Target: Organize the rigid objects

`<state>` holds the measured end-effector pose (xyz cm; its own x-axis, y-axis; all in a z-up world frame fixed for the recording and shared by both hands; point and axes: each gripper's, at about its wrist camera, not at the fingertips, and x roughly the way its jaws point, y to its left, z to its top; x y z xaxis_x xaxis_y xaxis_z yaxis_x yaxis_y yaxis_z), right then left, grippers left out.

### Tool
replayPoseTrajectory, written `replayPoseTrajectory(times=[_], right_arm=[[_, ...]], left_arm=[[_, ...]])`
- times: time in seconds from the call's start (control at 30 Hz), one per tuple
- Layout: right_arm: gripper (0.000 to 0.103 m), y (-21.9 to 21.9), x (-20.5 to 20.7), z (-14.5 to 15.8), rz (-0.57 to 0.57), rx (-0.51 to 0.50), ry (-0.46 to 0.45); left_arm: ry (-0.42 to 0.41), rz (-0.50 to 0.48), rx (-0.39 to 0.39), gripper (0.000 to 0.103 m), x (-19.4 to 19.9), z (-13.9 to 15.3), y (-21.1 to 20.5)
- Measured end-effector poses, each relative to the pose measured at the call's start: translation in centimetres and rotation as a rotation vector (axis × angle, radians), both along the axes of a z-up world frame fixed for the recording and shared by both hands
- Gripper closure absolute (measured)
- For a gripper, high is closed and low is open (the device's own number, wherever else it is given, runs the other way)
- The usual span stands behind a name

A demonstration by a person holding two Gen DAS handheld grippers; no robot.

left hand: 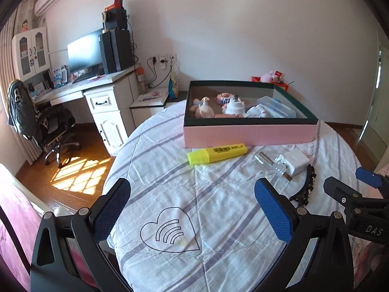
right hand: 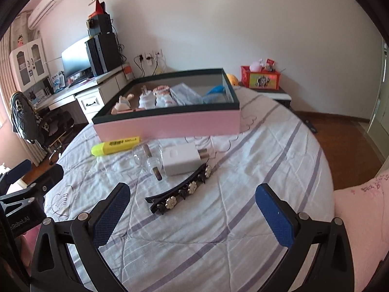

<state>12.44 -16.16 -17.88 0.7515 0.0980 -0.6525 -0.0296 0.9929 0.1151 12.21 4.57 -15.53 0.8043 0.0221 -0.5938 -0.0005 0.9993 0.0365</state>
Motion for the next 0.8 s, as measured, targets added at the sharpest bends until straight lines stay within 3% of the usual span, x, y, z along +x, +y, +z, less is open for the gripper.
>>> replayPoseTrajectory(times=[0.2,0.3,0.37,0.43,0.47,0.53,0.63,0.8], right_arm=[[0.0,0.3,4.3,-3.0,0.007,0.062,0.121],[0.0,0.3,5.3,-3.9,0.01,0.0,0.149],[0.009,0.1,5.2,-3.9,0.016,-0.04,0.148],[0.035,-0.7,5.0,-3.6,0.01,-0.079,0.14],[0.042,-1.4,4.9,-3.6,0.012,-0.084,0.14],[0.066,-2.6,4.6,-3.5,0.024,-0.083,0.133],[0.087,-4.1,4.3,-3.1,0.022,-0.098,0.121],[0.086,-5.5,5.3,-2.7,-0.008,-0.118,0.093]], left_arm=[[0.05,0.026,-0.007,0.0,1.3,-1.6,1.0],[0.066,0.03,-0.01,0.0,1.9,-2.1,1.2],[0.075,0.033,-0.011,0.0,2.3,-2.2,1.2],[0.092,0.031,-0.014,0.0,2.7,-2.5,1.1],[0.099,0.027,-0.016,0.0,2.9,-2.7,1.0],[0.103,0.014,-0.018,0.0,3.1,-2.8,0.8],[0.121,-0.004,-0.025,0.0,4.1,-3.1,0.6],[0.157,-0.012,-0.017,0.0,6.8,-3.4,0.5]])
